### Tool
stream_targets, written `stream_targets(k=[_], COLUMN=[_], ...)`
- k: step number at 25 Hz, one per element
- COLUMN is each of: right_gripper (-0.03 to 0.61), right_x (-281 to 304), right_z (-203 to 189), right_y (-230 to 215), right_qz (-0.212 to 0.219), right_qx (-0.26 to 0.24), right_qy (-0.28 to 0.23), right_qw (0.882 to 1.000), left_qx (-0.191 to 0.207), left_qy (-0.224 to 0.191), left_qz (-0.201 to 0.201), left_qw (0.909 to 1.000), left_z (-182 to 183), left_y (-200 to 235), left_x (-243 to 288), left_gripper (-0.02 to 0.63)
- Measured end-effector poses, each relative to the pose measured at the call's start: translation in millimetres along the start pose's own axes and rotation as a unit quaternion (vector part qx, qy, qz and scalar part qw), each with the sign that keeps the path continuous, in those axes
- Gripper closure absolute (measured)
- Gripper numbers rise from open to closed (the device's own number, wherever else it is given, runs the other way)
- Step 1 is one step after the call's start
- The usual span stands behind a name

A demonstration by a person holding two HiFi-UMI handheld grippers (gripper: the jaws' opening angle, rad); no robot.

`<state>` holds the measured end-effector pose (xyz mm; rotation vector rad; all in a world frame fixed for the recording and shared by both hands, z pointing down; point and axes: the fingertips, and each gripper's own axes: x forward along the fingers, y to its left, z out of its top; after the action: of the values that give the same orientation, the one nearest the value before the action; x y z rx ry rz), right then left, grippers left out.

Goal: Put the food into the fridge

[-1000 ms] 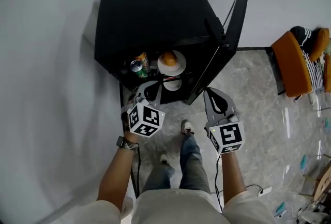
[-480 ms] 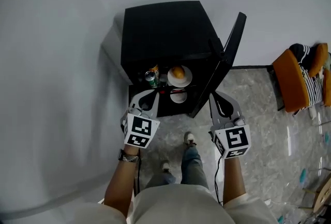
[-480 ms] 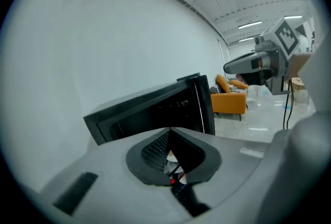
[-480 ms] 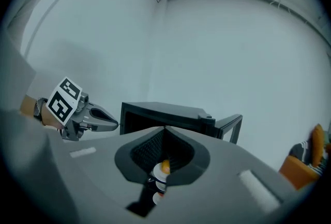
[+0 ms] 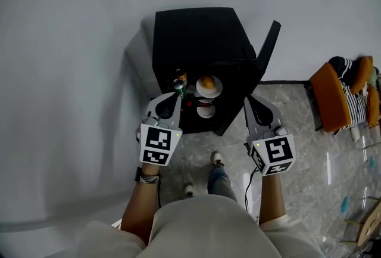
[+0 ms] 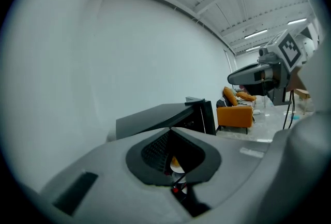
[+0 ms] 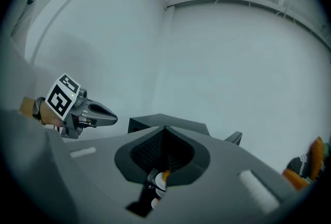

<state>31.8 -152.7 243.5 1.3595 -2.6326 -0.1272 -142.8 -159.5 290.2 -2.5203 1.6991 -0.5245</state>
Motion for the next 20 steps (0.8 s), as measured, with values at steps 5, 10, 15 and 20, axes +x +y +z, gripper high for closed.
stream_targets(k=[5, 10, 15, 20], right_gripper=[0.572, 0.572, 0.574, 0.574], right_x=[-14.5, -30.8, -39.6, -39.8], right_z=[24.6, 35.6, 42.6, 45.7], right_y=[18.9, 39.6, 53.0, 60.7], right_qz=[0.004, 0.006, -0.005, -0.007], right_qx=[-0.012, -0.014, -0.022, -0.022], right_qy=[-0.015, -0.025, -0.028, -0.027], right_qw=[1.000, 1.000, 0.999, 0.999], left_qx=[0.017, 0.039, 0.044, 0.045], left_qy=[-0.031, -0.053, -0.063, -0.068], left_qz=[-0.010, -0.021, -0.028, -0.032], left_qw=[0.9993, 0.9976, 0.9966, 0.9962], left_z=[23.6, 35.6, 44.8, 47.9], left_y=[-5.7, -16.3, -20.6, -21.4], left_x=[-26.9, -50.8, -66.6, -72.1], left_gripper=[0.607, 0.607, 0.607, 0.607])
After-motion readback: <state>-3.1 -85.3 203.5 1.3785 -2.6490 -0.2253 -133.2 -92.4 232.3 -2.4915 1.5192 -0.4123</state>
